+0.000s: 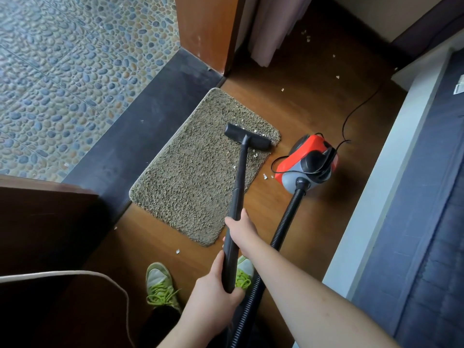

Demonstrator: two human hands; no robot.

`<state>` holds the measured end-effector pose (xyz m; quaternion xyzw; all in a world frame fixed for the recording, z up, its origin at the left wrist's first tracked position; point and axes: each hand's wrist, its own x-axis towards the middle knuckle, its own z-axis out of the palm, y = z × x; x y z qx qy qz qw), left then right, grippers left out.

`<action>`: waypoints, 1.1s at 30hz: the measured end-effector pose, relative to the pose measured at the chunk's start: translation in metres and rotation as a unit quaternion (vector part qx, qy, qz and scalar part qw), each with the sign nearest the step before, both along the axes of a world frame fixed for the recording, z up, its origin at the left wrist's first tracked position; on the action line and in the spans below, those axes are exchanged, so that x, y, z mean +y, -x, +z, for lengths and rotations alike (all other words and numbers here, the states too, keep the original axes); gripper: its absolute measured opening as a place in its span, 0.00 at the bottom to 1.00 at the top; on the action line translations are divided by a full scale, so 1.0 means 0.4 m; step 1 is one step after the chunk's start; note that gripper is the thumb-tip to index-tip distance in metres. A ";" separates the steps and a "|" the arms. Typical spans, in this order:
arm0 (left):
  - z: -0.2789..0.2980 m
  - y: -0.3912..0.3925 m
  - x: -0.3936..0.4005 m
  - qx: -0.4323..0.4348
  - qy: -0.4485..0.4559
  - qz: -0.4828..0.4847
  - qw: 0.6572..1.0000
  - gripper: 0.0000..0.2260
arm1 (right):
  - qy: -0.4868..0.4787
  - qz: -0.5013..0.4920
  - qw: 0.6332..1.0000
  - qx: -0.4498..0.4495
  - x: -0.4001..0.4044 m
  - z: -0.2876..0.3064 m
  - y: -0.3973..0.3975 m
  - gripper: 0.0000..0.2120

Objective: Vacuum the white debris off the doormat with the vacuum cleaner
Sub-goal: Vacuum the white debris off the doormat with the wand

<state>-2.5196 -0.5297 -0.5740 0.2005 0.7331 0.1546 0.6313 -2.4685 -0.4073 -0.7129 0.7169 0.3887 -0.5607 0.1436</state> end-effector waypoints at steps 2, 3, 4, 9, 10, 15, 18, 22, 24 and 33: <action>0.004 -0.009 0.002 -0.014 -0.005 0.017 1.000 0.38 | -0.018 -0.006 1.000 0.005 0.000 -0.010 -0.015 0.39; 0.005 -0.012 0.007 -0.019 -0.008 0.023 1.000 0.38 | -0.030 -0.008 1.000 0.005 0.004 -0.009 -0.020 0.40; 0.005 -0.015 0.014 -0.021 -0.012 0.027 0.999 0.38 | -0.039 -0.010 0.999 0.005 0.010 -0.001 -0.023 0.40; 0.012 -0.026 0.060 -0.021 -0.032 0.035 0.999 0.36 | -0.072 -0.021 0.997 0.016 0.060 0.018 -0.034 0.33; 0.013 -0.027 0.071 -0.020 -0.033 0.034 0.999 0.36 | -0.076 -0.020 0.997 0.013 0.072 0.021 -0.035 0.33; 0.008 -0.036 0.123 -0.008 -0.042 0.020 0.999 0.34 | -0.094 -0.013 0.995 0.028 0.129 0.055 -0.036 0.12; 0.008 -0.045 0.149 -0.006 -0.044 0.018 0.999 0.33 | -0.108 0.014 0.994 0.014 0.156 0.056 -0.038 0.14; 0.013 -0.070 0.172 -0.008 -0.045 0.021 0.999 0.33 | -0.094 0.024 0.995 0.010 0.183 0.067 -0.053 0.12; 0.017 -0.086 0.182 -0.011 -0.042 0.026 0.999 0.33 | -0.089 0.032 0.995 0.008 0.195 0.067 -0.067 0.14; 0.034 -0.154 0.237 -0.015 -0.041 0.038 0.998 0.34 | -0.077 0.070 0.995 0.003 0.253 0.075 -0.114 0.21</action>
